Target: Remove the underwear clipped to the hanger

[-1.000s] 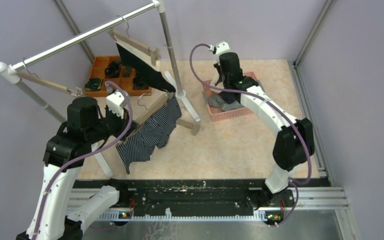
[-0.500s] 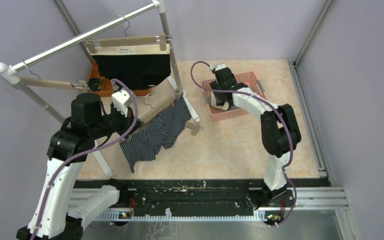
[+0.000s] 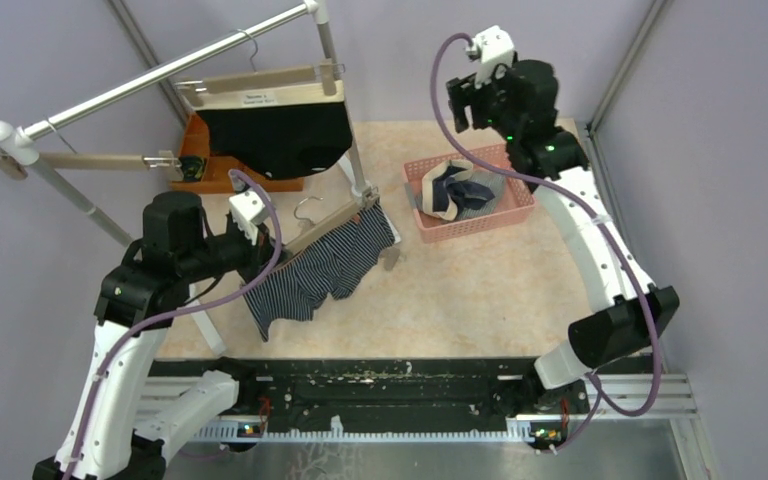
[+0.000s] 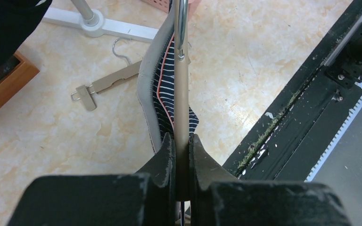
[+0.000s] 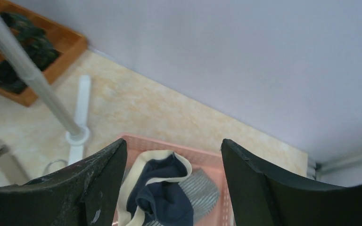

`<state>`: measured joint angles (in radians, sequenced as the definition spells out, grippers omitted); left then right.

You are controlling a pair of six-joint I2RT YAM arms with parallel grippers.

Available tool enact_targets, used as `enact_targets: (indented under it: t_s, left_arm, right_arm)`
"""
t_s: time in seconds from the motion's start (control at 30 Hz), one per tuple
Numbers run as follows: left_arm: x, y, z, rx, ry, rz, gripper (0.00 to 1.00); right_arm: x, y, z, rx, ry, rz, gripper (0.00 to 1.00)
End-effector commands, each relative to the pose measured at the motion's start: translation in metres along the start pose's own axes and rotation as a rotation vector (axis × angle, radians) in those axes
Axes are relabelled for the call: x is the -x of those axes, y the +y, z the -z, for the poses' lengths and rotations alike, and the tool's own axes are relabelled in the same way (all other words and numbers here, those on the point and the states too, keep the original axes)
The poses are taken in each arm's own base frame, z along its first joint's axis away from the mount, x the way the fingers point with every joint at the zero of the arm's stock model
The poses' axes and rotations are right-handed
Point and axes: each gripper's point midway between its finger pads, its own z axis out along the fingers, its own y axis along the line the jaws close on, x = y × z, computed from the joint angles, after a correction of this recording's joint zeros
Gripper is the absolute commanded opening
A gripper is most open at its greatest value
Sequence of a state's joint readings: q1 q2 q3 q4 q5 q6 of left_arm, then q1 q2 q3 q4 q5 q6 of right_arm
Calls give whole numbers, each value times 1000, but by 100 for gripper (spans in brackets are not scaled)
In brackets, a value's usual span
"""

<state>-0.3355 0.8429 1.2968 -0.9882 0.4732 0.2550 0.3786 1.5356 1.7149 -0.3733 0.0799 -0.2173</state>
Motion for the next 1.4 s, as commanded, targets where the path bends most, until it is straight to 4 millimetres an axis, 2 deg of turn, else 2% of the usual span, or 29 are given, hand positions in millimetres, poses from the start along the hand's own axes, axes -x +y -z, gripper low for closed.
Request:
enact_targets:
  t_s: [0.0,0.1,0.23,0.37,0.6,1.03,1.2,1.37]
  left_arm:
    - [4,-8,4,-42,-51,-75,0]
    - [6,-9,4,-49,-59,-81,0]
    - [16,-9,2,-55,-91,-89,0]
    - [28,-11,-1,-76,-136,-98,0]
    - [35,-9,-11,-105,-152,-105,0]
    - [33,-5,-24,-121,-134,-92,0]
    - [31,-5,-29,-144,-125,-111,0]
    - [40,-6,-32,-164,-167,-141,0]
  right_arm:
    - [11,34,31,418,-80,13,73]
    - [6,45,43,561,-80,-8,73]
    - [-11,82,55,808,-11,-44,70]
    - [-28,114,58,849,75,52,67]
    - [-13,147,79,970,19,71,65]
    - [-3,176,101,1107,-7,94,71]
    - [0,181,108,1152,-20,102,72]
    - [1,189,117,1235,-39,83,72]
